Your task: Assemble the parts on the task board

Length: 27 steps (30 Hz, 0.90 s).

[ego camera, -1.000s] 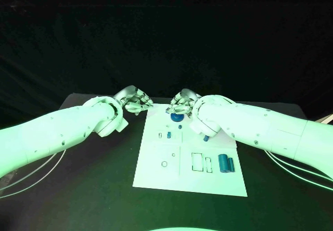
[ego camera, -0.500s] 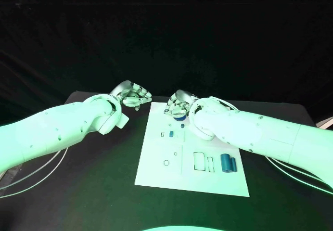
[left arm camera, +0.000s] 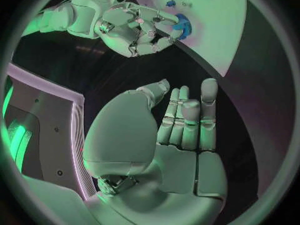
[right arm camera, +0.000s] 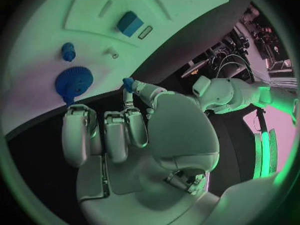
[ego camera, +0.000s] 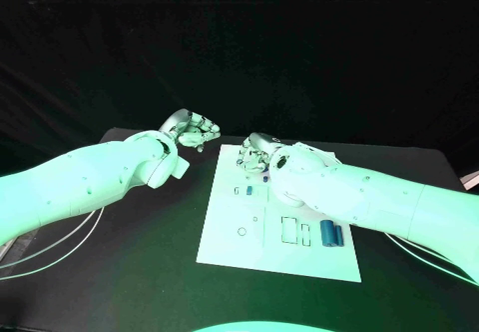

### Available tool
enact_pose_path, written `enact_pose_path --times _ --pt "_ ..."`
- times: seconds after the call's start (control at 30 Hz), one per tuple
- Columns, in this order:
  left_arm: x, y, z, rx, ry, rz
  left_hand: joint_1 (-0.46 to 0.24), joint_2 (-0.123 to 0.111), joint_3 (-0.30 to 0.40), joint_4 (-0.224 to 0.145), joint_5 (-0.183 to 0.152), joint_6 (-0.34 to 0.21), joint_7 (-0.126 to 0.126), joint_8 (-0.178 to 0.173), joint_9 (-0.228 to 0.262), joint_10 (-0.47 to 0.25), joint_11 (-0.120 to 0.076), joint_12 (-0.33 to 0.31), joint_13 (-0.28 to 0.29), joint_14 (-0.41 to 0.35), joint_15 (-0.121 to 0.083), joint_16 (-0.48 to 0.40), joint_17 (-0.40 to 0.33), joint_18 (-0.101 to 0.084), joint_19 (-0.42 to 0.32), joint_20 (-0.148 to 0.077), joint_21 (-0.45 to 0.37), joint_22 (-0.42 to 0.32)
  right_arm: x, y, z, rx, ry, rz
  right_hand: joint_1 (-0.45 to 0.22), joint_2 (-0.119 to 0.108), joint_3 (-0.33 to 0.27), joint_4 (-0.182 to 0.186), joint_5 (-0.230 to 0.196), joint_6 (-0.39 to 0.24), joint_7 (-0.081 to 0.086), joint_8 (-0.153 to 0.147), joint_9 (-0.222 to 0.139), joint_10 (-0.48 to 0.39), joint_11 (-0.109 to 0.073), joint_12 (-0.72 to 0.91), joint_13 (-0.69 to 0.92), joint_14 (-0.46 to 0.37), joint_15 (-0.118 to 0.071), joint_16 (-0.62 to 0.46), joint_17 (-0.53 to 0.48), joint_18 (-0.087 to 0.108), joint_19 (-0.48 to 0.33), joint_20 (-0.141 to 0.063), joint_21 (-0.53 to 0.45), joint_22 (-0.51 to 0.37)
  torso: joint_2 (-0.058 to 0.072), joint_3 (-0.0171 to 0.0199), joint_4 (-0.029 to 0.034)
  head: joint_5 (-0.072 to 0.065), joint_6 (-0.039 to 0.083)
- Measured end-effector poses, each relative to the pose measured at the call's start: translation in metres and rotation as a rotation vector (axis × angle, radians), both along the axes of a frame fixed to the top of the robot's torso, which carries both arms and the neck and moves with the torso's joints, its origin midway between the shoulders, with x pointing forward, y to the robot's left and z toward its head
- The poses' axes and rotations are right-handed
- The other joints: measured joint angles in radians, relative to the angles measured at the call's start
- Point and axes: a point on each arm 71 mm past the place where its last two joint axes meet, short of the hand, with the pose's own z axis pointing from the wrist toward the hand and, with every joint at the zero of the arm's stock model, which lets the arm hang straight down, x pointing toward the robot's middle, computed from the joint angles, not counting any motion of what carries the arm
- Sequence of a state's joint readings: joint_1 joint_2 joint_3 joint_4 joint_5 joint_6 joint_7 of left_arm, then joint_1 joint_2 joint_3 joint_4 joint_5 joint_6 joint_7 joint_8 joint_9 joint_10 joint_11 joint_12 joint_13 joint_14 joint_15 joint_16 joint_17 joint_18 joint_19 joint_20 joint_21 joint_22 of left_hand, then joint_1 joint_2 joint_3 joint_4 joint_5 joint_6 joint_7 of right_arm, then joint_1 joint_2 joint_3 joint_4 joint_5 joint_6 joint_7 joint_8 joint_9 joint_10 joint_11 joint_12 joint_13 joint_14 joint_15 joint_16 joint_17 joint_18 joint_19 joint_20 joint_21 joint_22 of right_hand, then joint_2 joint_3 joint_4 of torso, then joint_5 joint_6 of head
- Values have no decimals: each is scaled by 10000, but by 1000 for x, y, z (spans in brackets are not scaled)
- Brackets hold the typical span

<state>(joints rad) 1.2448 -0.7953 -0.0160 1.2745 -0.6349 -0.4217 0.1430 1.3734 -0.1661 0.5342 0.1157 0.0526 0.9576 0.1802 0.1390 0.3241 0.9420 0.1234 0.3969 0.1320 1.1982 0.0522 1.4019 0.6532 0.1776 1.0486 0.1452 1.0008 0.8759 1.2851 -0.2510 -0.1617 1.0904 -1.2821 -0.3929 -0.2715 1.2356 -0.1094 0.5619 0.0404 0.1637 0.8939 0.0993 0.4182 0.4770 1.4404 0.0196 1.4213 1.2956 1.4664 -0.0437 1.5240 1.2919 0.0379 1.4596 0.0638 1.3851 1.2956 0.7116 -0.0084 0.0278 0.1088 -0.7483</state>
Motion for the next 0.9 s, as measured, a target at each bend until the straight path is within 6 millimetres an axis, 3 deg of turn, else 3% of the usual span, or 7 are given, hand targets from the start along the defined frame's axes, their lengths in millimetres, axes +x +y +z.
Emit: enact_pose_path --times 0.17,0.2,0.57,0.9 --pt "0 -1 1 -47 -17 -2 0 0 0 0 0 0 0 0 0 0 0 0 0 0 0 0 -3 0 0 0 0 0 -1 4 -4 -231 -160 -1 -28 -28 13 -13 -1 0 0 1 0 1 0 0 0 0 0 0 0 -1 0 0 1 0 -2 0 0 41 -10" --pt "1 -2 1 -59 -27 -6 0 0 0 0 0 0 0 0 0 0 0 0 0 0 0 0 -3 0 0 0 0 0 -1 5 -6 -286 -207 -21 -117 -117 13 -13 -1 3 -5 156 24 1 -1 0 0 0 0 0 0 -1 0 0 2 0 -2 -1 1 49 -11" --pt "1 -7 2 -139 -109 -41 0 0 0 0 0 0 0 0 0 0 0 1 0 0 0 0 -10 0 0 0 0 0 -6 14 -20 -622 -597 -62 -117 -116 13 -13 -39 18 -18 156 24 52 -50 1 0 0 0 0 0 0 0 0 2 0 12 -8 36 89 -4" --pt "2 -9 3 -162 -125 -63 0 0 0 0 0 0 0 0 -1 0 0 1 0 -1 -1 0 -15 0 0 0 0 0 -6 16 -27 -787 -720 -96 -118 -116 38 -38 -39 20 -20 156 24 52 -50 1 0 0 -1 0 0 0 0 -1 114 0 12 -7 25 154 -36"
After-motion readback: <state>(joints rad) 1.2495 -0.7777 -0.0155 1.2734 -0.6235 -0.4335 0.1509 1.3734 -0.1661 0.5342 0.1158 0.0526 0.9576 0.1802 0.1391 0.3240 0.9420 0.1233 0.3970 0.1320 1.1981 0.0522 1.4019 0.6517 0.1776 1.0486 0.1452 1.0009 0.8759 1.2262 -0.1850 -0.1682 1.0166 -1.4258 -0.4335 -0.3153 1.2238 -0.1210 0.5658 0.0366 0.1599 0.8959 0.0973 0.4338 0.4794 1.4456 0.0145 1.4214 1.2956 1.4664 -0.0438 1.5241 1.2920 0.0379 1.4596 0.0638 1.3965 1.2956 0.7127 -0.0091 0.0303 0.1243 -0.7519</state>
